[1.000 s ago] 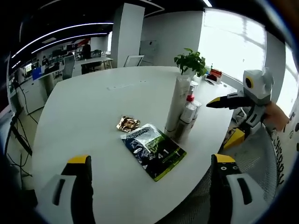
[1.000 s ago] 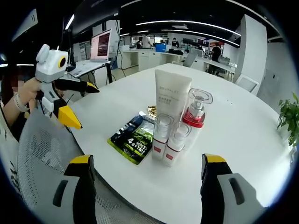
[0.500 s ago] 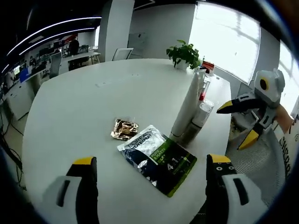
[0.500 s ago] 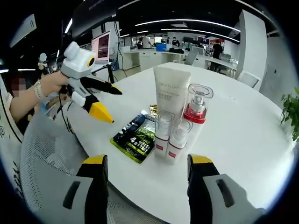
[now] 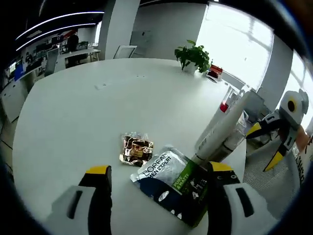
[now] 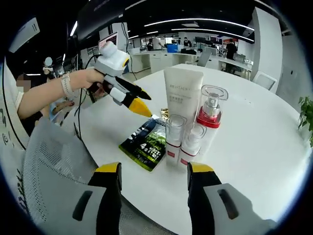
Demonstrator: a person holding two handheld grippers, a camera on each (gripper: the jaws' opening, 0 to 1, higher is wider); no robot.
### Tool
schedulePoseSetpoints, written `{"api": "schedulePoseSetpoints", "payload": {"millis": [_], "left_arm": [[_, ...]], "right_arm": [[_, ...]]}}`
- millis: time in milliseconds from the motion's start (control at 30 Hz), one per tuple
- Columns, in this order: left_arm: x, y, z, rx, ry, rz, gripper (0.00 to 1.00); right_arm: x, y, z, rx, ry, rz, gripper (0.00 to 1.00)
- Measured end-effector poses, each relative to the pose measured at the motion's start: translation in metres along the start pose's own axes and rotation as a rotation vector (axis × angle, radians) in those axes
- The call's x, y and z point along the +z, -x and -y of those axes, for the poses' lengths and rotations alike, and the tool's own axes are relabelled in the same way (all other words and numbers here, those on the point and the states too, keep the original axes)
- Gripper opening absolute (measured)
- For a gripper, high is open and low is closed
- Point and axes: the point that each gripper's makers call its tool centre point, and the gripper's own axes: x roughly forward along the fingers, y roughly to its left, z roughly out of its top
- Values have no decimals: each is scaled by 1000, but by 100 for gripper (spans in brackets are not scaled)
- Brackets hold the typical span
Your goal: Arrange the skincare products in the storage area until every visible bottle or jar stands upright without overlapping.
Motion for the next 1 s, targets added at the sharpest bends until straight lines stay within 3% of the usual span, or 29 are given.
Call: {"api": "schedulePoseSetpoints", "payload": {"millis": [200, 267, 367, 533, 567, 800, 933, 1000], "left_arm": [[10, -18, -23, 24, 4, 15, 58], [10, -21, -21, 22, 9, 7, 54], [7, -29, -28, 35, 6, -21, 52], [3, -38, -44, 48, 36, -35, 38], [1, -40, -40, 49, 39, -43, 36], [-14, -46, -55, 74, 49, -97, 33], [-19, -46, -56, 59, 81, -111, 18], [-20, -46, -56, 66, 91, -115, 17]], "right_arm": [[-2, -1, -1, 13, 2, -9, 50], [-2, -1, -1, 14, 0, -7, 48], [-2, -1, -1, 19, -6, -4, 44], [-4, -2, -1, 20, -11, -3, 43], [-4, -2, -1, 21, -14, -5, 43], [-5, -4, 3, 20, -23, -7, 40], [-6, -5, 2, 20, -27, -9, 39], [-6, -6, 1, 22, -36, -8, 38]]}}
